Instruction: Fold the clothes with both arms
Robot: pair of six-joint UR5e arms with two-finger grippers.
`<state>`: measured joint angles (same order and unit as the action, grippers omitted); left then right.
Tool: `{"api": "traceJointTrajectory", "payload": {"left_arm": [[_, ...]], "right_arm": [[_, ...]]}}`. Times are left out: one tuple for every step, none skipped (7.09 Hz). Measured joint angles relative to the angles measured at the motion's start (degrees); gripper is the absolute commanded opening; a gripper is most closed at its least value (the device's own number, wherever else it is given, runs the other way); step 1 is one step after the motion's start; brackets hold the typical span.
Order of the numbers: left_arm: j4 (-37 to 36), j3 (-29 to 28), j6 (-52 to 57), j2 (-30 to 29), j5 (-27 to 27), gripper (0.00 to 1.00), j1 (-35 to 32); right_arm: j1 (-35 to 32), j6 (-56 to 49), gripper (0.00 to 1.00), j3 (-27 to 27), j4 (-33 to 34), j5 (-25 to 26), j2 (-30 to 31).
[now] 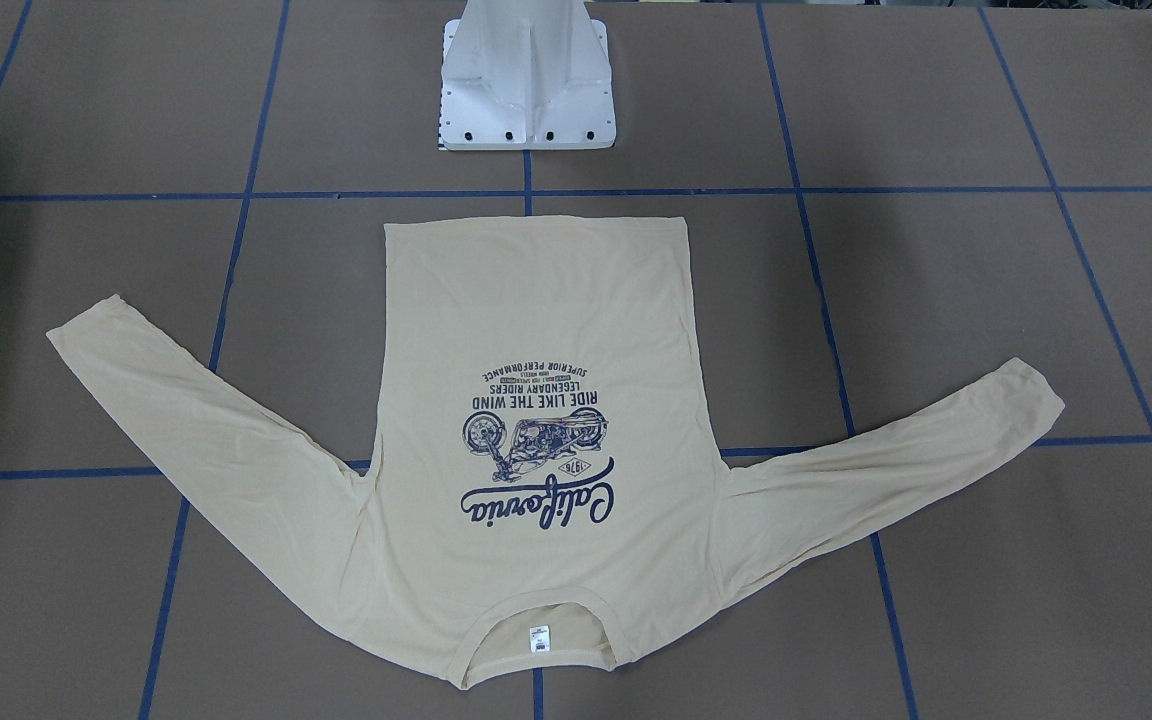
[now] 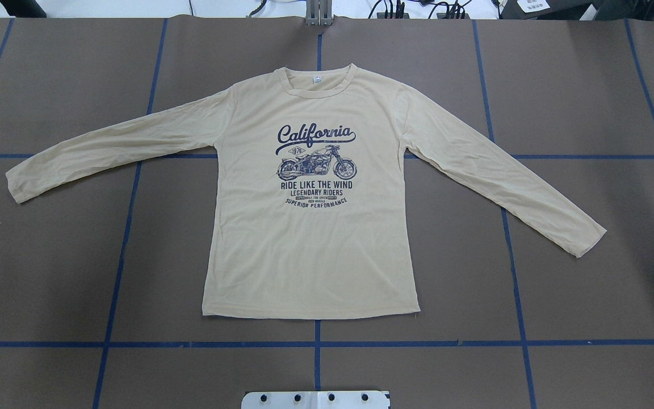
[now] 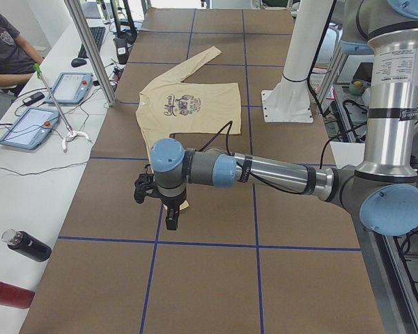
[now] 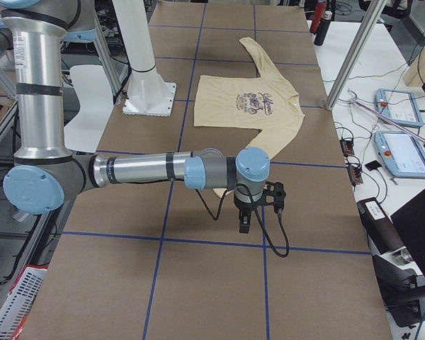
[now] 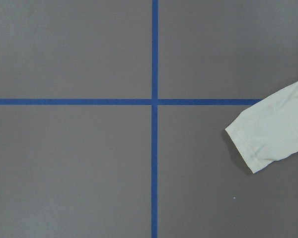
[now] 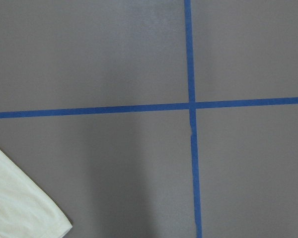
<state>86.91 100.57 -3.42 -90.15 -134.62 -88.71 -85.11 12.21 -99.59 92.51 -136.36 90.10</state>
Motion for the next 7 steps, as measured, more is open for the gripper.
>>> {"api": "traceJointTrajectory", "payload": {"left_arm": [[1.0, 0.7, 0.0, -0.8, -0.1, 1.0, 0.2], [3.1, 0.9, -0.2, -1.9, -0.1, 1.0, 0.4], [5.5, 0.6, -0.6, -2.6, -0.2, 1.0, 0.7], [7.3, 0.6, -1.2, -2.9, -0.2, 1.0, 1.2], [9.0, 0.8, -1.7, -3.4, -0.2, 1.0, 1.7], [10.4, 0.6, -1.8, -3.9, -0.2, 1.0, 2.6], [11.0, 0.6, -1.9, -4.0, -0.2, 1.0, 3.6]], "right_arm": [[2.8, 4.3, 1.0, -0.8, 0.0, 0.0, -1.6], [5.0, 6.5, 1.0, -1.3, 0.0, -0.3, -3.8], [6.6, 7.6, 1.0, -1.2, -0.1, -0.5, -6.1], [7.7, 8.2, 1.0, -0.8, -0.3, -0.9, -7.6], [9.1, 8.5, 1.0, -0.8, -0.4, -1.3, -8.3], [11.2, 8.7, 1.0, -1.0, -1.1, -1.5, -8.6], [13.3, 8.9, 1.0, -1.5, -3.5, -1.5, -7.7]]}}
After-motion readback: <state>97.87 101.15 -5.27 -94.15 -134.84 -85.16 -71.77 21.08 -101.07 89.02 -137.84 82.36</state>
